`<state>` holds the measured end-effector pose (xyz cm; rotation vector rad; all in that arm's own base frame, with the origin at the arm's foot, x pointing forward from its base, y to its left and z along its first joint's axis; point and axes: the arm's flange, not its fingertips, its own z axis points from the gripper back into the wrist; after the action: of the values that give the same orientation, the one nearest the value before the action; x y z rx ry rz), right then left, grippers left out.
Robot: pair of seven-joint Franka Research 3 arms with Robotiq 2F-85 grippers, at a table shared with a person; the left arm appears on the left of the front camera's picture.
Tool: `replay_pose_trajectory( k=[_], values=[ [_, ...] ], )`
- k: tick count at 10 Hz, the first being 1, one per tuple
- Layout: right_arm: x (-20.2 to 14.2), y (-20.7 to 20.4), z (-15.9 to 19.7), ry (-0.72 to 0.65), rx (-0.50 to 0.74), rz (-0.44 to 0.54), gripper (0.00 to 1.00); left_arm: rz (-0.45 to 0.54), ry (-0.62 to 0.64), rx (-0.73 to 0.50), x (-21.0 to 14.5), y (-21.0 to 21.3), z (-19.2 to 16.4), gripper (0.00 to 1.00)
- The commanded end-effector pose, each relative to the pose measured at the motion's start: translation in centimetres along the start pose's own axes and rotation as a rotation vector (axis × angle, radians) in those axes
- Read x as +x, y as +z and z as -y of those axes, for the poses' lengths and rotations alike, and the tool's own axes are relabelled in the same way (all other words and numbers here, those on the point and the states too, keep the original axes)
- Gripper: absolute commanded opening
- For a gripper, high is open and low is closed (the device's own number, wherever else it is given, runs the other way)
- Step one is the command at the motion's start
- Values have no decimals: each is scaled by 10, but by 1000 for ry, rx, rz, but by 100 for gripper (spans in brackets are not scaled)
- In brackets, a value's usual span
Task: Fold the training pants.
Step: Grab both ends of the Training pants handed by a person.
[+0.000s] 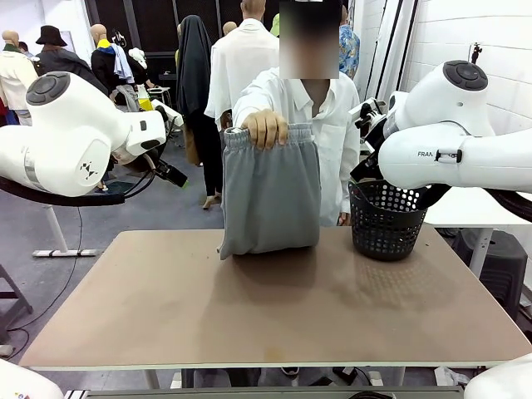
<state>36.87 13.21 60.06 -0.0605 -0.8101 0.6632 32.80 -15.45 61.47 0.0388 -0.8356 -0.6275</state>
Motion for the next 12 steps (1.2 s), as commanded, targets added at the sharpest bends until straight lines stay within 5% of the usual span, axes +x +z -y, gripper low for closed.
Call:
replay_pose_trajectory(
  k=[1, 8, 12],
  values=[
    [0, 0, 0, 0, 0, 0, 100, 0, 0, 0, 0, 0, 0, 100],
    [15, 12, 29, 517, 236, -31, 100, -118, -531, -241, 13, 8, -18, 100],
    [9, -9, 29, 706, 300, -28, 100, -193, -706, -257, 12, -12, -16, 100]
  ],
)
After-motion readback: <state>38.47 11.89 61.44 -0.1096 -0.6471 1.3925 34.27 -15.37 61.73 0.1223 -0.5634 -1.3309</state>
